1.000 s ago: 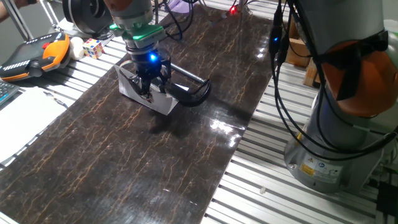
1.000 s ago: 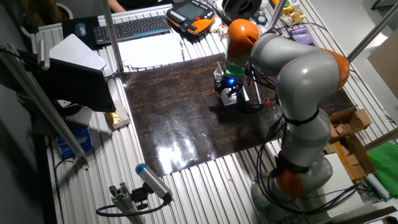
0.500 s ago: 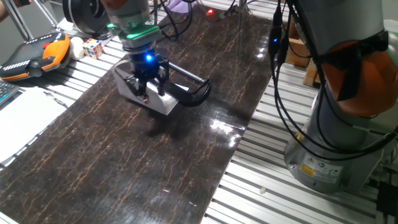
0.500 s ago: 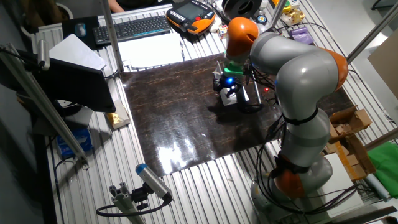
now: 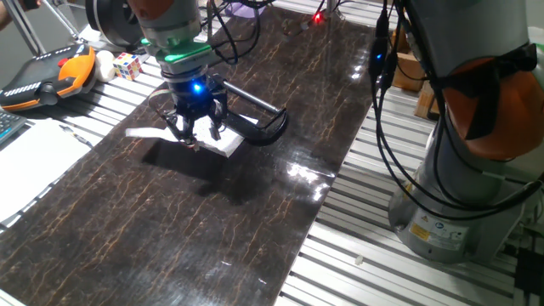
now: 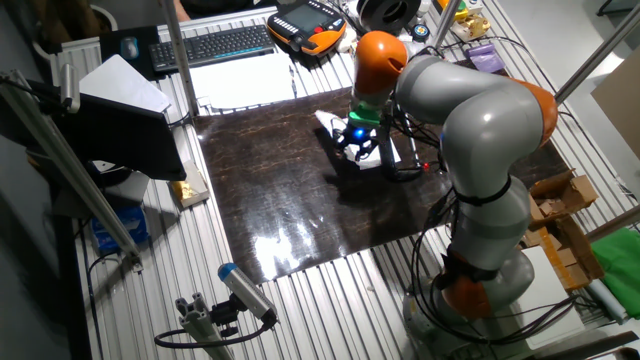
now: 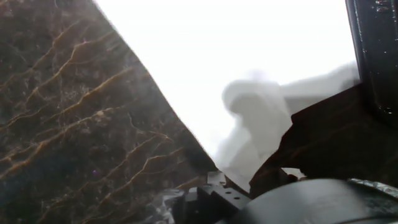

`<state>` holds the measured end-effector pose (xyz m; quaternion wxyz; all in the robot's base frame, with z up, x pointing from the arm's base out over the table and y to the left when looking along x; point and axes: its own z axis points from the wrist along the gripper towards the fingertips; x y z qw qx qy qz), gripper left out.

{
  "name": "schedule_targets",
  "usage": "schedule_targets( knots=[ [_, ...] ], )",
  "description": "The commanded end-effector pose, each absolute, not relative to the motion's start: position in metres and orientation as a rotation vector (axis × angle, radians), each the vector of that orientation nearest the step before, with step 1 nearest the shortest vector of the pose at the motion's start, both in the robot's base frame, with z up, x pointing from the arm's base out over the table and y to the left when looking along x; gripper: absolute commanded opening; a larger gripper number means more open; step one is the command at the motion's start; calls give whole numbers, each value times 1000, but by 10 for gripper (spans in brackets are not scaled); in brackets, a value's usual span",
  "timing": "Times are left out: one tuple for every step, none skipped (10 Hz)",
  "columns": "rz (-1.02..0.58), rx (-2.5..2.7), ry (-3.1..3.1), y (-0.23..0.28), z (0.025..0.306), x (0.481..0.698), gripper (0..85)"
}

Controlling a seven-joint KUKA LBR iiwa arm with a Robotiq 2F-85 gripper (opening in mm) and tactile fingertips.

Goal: Unfold a piece of paper

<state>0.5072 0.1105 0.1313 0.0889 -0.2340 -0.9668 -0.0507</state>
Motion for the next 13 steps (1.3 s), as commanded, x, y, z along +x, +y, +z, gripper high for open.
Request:
schedule_targets(
  knots=[
    [-159,-696,-2878,111,132,507,490],
    [-143,-694,-2884,111,134,506,487],
    [-150,-695,-2879,110,138,505,487],
    [-160,-697,-2873,108,141,503,487],
    [-140,-681,-2867,104,148,499,487],
    [-140,-657,-2867,100,155,494,483],
    [-139,-637,-2883,97,160,489,460],
    [-117,-610,-2904,93,165,485,440],
    [-109,-552,-2921,87,170,485,367],
    [-101,-499,-2934,83,172,486,293],
    [-60,-435,-2956,78,175,487,217],
    [-36,-365,-2980,72,179,489,133],
    [-32,-262,-3007,62,184,491,47]
  ],
)
